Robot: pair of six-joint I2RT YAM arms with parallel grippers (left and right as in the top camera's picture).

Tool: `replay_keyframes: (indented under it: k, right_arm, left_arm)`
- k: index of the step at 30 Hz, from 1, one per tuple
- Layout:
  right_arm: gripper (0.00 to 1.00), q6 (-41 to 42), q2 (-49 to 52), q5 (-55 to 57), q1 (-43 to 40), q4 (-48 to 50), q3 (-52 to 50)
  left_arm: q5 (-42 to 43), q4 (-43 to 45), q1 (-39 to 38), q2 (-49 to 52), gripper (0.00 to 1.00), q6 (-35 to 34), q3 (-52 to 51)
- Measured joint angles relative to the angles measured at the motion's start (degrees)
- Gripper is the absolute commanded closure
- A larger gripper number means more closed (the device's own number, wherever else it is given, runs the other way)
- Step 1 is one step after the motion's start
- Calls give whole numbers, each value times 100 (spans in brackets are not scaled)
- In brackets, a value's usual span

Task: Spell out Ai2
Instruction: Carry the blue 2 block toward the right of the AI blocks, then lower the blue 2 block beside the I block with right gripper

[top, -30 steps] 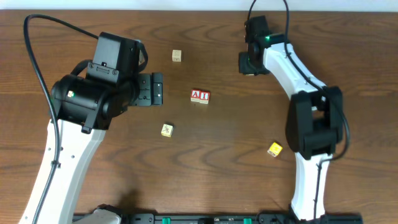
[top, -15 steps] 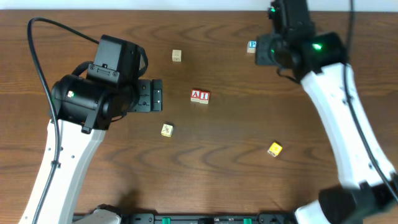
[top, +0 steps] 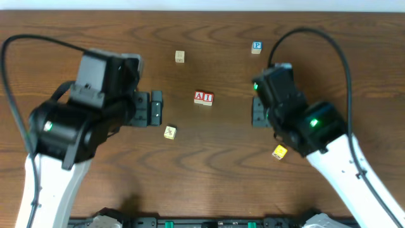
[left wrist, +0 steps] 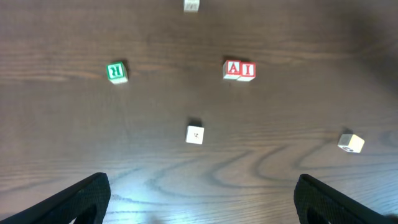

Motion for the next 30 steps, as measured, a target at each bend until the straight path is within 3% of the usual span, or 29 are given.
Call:
replay_keyframes:
  k: [6, 20, 30]
  right_arm:
    - [80, 579, 129, -2, 74, 682, -811]
    - [80, 1340, 2306, -820, -63, 2343, -839]
    - [80, 1344, 2822, -1276, -365, 2879, -796]
  left_arm:
    - [0, 0, 0, -201, 5, 33, 0]
    - [-50, 4, 0, -181, 5, 44, 0]
    - [-118, 17, 0, -181, 5, 44, 0]
